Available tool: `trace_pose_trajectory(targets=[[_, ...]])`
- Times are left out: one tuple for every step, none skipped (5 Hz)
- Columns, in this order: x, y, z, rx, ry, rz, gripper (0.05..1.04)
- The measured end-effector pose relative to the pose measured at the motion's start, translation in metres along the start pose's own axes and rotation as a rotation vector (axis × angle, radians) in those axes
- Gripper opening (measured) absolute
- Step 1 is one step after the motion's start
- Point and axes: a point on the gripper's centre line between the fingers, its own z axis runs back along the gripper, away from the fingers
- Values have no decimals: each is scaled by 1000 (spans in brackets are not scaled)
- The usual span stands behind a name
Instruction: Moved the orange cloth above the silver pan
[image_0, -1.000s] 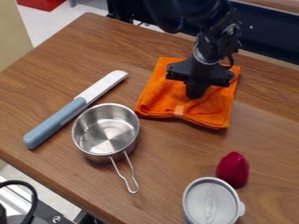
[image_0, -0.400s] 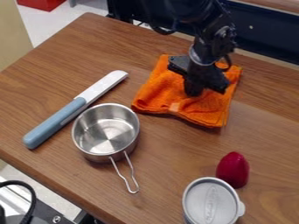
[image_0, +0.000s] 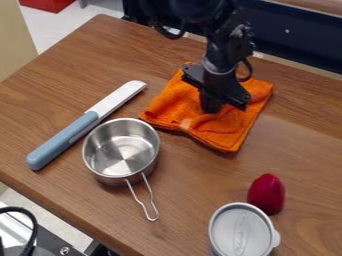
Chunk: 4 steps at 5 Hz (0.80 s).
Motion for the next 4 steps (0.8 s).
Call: trace_pose_trajectory(targets=[[-4, 6, 0, -19, 27, 20, 52], [-6, 8, 0, -27, 44, 8, 52], [-6, 12, 1, -22, 41, 6, 52], [-8, 14, 2, -4, 44, 21, 52]])
